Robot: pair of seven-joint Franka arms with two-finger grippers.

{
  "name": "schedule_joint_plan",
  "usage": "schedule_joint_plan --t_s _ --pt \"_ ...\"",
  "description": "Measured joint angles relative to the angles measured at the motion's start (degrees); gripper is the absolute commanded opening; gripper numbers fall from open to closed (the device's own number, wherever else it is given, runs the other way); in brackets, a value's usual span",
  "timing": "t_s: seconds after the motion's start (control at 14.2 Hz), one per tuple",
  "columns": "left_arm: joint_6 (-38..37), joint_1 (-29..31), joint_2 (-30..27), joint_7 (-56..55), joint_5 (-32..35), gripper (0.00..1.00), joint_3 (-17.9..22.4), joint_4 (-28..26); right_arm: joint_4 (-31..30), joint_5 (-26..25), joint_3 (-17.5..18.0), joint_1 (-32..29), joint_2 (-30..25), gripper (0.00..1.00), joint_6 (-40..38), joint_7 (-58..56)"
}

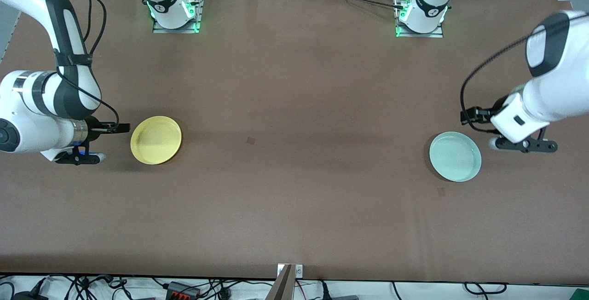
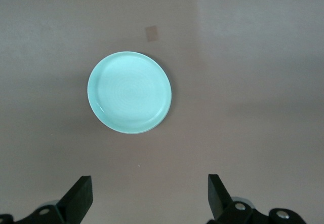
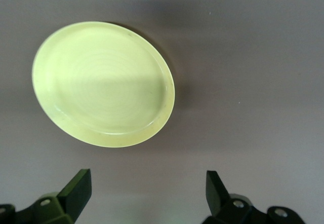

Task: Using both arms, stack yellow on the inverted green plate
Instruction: 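Lower the right gripper to the yellow plate while the left gripper lowers, then grip the yellow rim with the right gripper while the left gripper grips green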

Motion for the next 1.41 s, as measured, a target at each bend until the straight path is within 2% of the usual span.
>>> schedule_joint_plan --t_s 0.28,0.56,0.63,0.99,1.13,1.27,1.41 --pt "3.3 3.4 10.7 0.1 0.0 1.00 0.1 5.7 0.0 1.4 -0.2 -0.8 4.7 1.00 1.4 0.0" --pt "10.6 6.3 17.9 5.4 0.0 1.00 0.1 6.2 0.1 2.0 -0.2 -1.3 10.0 1.00 6.2 0.0" --pt "11.4 7.0 19.2 8.1 0.0 1.00 0.1 6.3 0.1 2.0 -0.2 -1.4 10.7 0.96 6.8 0.0" --pt "18.7 12.7 23.4 18.6 0.0 0.99 -0.6 3.5 0.2 2.0 -0.2 -3.2 11.8 0.51 7.5 -0.1" --pt "21.0 14.0 23.8 20.7 -0.1 0.91 -0.9 1.7 0.2 2.0 -0.2 -3.5 11.9 0.50 7.4 -0.1" --pt "21.4 14.3 23.9 21.9 -0.9 0.73 -1.1 0.8 0.2 2.0 -0.1 -3.5 11.9 0.50 7.4 -0.1" --pt "21.5 14.4 24.0 23.9 -1.6 0.61 -1.2 0.2 0.2 2.0 0.0 -3.4 11.9 0.50 7.4 -0.1"
